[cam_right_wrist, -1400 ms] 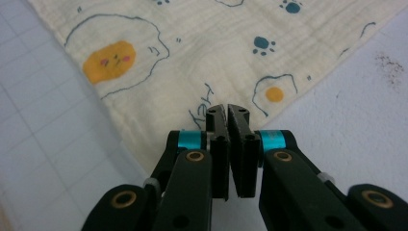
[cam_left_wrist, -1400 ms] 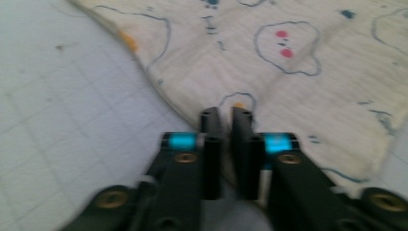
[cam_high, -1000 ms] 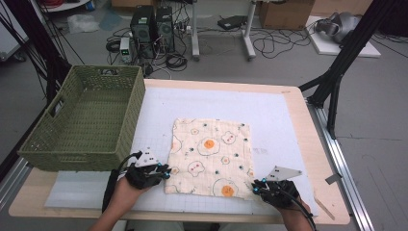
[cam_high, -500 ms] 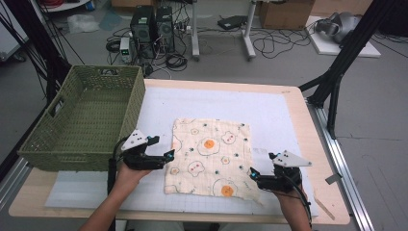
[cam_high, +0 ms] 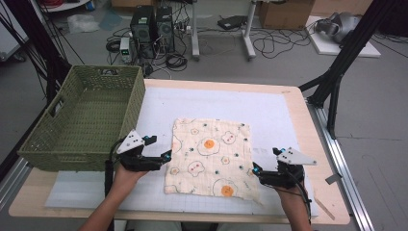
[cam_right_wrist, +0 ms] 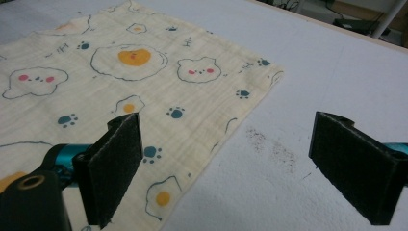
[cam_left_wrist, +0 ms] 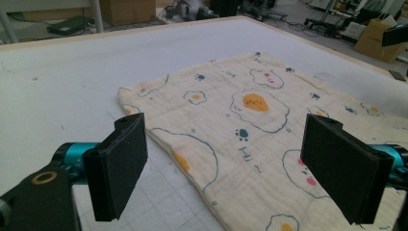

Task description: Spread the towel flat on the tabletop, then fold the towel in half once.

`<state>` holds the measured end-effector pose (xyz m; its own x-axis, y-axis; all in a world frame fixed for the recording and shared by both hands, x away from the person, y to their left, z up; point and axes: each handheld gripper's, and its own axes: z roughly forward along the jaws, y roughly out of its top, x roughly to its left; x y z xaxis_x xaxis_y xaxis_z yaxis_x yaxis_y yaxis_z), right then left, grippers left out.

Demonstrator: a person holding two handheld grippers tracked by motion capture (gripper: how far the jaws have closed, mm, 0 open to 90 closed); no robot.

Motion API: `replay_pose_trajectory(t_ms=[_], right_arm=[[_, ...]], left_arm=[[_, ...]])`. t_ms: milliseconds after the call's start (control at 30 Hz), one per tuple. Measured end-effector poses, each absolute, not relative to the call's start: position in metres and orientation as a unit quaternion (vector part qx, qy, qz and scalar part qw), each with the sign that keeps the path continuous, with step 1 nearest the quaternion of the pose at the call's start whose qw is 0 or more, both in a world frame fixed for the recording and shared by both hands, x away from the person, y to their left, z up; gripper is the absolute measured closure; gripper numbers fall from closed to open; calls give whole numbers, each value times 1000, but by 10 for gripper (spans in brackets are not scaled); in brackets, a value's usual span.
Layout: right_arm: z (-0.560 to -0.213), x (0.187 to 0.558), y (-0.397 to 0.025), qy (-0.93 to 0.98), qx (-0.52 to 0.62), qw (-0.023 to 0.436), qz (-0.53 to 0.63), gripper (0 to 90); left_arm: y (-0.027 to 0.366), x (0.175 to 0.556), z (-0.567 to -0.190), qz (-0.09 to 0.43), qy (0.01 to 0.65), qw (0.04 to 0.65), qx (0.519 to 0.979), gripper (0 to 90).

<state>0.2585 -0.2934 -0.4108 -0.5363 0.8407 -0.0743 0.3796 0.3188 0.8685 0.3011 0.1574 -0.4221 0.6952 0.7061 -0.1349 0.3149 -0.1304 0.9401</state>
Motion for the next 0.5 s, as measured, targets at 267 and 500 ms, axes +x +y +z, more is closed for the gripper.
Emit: replay_pose_trajectory(t_ms=[267, 500], right_arm=[[-412, 259, -294, 764, 404, 271, 424, 110], [-413, 260, -294, 766, 404, 272, 420, 110]], left_arm=[[155, 299, -424, 173, 349, 555, 735, 172], [157, 302, -427, 166, 358, 553, 734, 172]])
